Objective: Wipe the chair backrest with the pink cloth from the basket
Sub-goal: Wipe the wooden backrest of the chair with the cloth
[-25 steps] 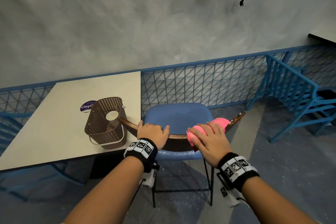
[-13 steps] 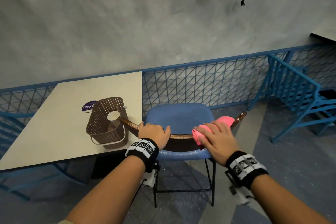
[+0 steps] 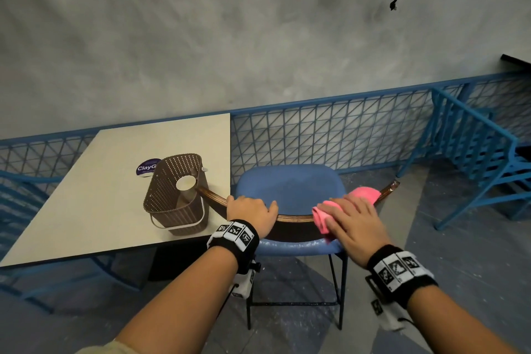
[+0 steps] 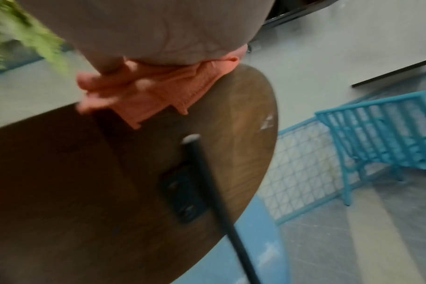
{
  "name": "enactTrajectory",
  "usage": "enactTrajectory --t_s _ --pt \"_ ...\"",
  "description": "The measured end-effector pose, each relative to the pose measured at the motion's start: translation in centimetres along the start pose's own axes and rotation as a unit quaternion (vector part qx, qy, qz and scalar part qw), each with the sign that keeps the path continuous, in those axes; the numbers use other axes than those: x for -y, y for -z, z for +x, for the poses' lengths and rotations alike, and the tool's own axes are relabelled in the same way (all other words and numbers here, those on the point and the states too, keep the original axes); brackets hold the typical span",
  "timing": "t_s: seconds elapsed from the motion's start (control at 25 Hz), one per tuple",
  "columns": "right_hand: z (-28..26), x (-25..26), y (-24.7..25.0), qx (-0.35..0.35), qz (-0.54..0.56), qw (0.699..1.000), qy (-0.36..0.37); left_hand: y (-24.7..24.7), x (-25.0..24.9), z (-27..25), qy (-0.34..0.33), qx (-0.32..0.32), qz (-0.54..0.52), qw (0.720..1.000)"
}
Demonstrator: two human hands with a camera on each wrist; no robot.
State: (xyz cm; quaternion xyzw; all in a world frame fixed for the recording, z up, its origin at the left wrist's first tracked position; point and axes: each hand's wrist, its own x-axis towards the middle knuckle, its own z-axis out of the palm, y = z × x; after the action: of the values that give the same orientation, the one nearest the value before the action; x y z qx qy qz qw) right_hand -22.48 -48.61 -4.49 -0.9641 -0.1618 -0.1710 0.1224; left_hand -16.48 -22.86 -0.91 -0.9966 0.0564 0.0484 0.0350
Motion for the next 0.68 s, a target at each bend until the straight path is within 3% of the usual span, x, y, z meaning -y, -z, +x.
enactTrajectory --t_s 0.2,0.28,0.44,0.68 --pt "2.8 -10.0 0.1 0.003 0.041 0.995 -0.093 0.0 0.1 0.4 0.004 -0.002 -0.014 1.000" --pt "4.6 -11.6 0.2 0.002 0.075 0.987 -0.141 0.1 0.1 0.6 0.005 -0.002 -0.012 1.000" --pt "4.5 -9.5 0.1 -0.005 0.044 0.982 -0.185 0.1 -0.1 0.6 0.013 0.004 -0.004 1.000" --pt "0.4 -1.7 -0.8 -0.005 0.000 0.996 -0.090 0.1 -0.2 0.8 0.018 0.021 -0.006 1.000"
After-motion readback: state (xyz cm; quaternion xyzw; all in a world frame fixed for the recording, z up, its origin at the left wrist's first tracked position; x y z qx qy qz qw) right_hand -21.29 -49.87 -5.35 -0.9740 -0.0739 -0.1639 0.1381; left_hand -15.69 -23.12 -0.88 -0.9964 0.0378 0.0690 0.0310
